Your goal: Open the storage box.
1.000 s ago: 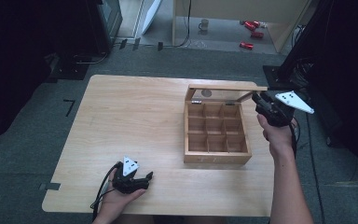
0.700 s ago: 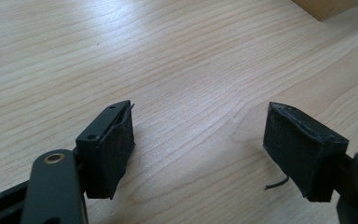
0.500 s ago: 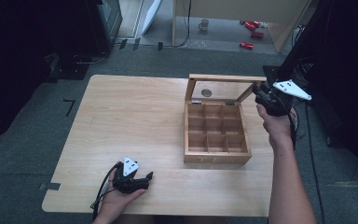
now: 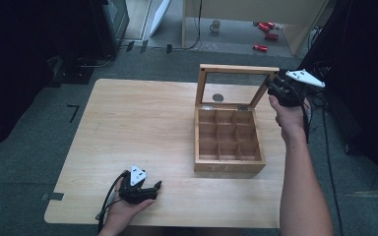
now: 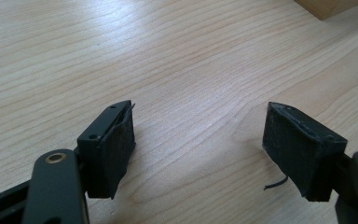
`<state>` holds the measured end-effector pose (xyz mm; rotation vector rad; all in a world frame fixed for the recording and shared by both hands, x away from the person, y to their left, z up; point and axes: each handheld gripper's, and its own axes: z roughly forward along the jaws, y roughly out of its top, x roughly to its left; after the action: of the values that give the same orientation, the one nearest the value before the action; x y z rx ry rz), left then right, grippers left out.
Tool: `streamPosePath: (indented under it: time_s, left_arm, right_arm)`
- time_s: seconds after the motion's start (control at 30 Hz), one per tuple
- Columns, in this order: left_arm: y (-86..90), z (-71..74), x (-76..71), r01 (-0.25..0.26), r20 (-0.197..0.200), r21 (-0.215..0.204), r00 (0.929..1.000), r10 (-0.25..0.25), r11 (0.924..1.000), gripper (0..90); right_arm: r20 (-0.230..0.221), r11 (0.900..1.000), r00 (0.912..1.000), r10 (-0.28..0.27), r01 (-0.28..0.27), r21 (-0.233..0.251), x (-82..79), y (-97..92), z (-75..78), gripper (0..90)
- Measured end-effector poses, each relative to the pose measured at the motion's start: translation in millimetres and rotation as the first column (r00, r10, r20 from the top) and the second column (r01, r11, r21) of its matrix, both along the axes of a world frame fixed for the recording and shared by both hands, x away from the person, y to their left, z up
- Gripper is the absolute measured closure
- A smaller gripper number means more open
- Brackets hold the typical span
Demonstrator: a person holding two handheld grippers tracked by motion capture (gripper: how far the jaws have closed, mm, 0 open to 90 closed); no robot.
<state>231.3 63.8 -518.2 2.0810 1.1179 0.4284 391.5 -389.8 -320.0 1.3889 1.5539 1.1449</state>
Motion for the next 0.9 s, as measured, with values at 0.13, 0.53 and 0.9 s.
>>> streamPosePath:
  time_s: [0.13,0.53,0.9]
  left_arm:
    - [-0.7,0.0,0.1,-0.001,0.001,0.003,1.0,0.001,1.0,25.8]
    - [-3.3,0.1,0.5,-0.016,0.007,0.021,0.9998,0.016,0.9997,26.5]
    - [-1.9,-0.2,0.1,-0.02,0.005,0.003,0.9998,0.02,0.9998,26.6]
  right_arm:
    - [-0.017,0.9999,0.9997,-0.015,0.015,0.002,8.9,1.6,3.2,67.8]
    - [-0.058,0.9991,0.9974,-0.043,0.042,-0.01,24.4,4.7,9.4,67.9]
    - [-0.08,0.9973,0.9941,-0.073,0.073,-0.003,41.8,7.3,11.6,68.2]
